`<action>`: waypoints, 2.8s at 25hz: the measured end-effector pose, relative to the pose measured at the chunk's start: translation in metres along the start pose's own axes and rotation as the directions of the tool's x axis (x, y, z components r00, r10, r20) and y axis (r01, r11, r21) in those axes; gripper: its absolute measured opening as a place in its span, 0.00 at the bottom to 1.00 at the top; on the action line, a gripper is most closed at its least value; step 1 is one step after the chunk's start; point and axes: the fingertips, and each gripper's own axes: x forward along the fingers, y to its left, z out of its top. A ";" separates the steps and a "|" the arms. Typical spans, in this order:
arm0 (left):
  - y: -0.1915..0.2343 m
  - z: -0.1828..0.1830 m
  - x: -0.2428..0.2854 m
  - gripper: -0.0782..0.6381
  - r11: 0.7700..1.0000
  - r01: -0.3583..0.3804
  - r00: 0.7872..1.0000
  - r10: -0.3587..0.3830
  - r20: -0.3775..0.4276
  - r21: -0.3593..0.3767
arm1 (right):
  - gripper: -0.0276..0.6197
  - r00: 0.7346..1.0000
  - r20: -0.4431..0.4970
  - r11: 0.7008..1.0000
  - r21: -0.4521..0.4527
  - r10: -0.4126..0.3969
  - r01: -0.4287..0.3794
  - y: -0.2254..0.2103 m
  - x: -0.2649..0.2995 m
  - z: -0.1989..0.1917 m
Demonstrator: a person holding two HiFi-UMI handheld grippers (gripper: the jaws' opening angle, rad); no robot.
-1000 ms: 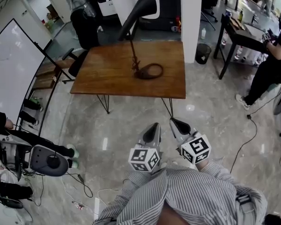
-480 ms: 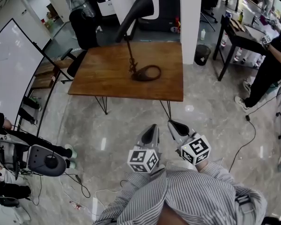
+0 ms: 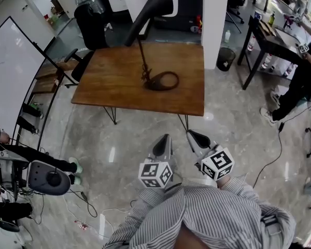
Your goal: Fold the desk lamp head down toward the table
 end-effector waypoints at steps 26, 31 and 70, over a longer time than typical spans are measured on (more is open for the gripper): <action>0.186 0.133 0.228 0.11 0.982 0.080 0.997 -0.082 0.005 0.169 | 0.05 0.992 0.104 0.989 -0.121 -0.068 0.081 -0.127 0.260 0.096; 0.202 0.155 0.256 0.11 0.981 0.050 0.998 -0.057 0.034 0.187 | 0.05 0.984 0.151 0.976 -0.183 -0.093 0.120 -0.156 0.266 0.125; 0.222 0.166 0.336 0.19 0.968 -0.006 0.998 0.020 -0.053 0.253 | 0.09 0.969 0.246 0.762 -0.630 0.009 0.153 -0.215 0.277 0.303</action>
